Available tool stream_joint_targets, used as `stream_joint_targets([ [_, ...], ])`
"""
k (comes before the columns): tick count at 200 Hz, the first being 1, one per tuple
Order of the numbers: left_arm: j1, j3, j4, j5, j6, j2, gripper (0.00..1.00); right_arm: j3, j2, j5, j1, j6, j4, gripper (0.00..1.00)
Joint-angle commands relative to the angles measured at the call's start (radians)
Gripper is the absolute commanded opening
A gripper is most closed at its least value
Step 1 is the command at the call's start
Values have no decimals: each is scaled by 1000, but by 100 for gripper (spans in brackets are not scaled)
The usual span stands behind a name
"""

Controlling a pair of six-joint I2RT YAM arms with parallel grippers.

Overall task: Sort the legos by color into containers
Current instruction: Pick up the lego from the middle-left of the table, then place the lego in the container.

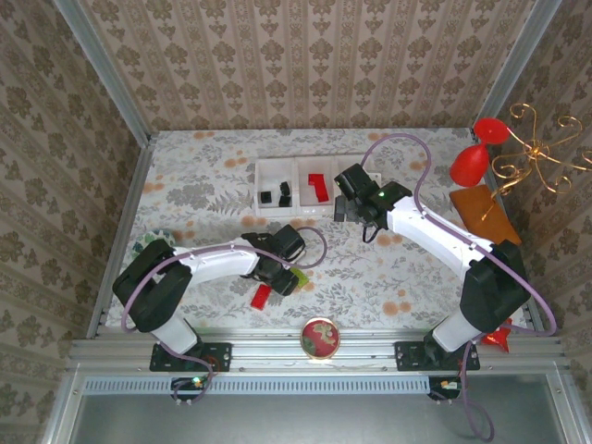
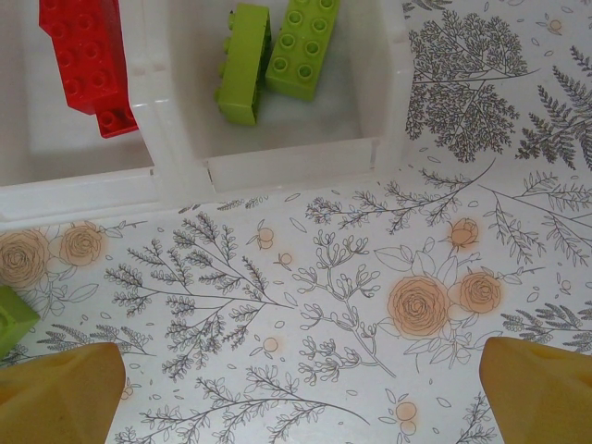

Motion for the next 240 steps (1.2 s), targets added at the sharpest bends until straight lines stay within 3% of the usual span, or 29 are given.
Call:
stream_joint_targets([
  [1, -4, 25, 22, 17, 7, 32, 51, -5, -2, 22, -7, 20, 6, 100],
  [49, -4, 33, 25, 12, 4, 37, 45, -4, 7, 19, -7, 20, 9, 100],
  [64, -4, 32, 21, 8, 3, 36, 36, -4, 8, 18, -7, 20, 9, 100],
  [149, 8, 34, -5, -54, -38, -30, 25, -5, 5, 20, -7, 20, 8, 100],
  [195, 72, 42, -30, -96, -71, -147, 22, -13, -14, 22, -7, 22, 10, 100],
  [240, 197, 65, 39, -99, -108, -217, 20, -21, -24, 10, -7, 31, 22, 100],
])
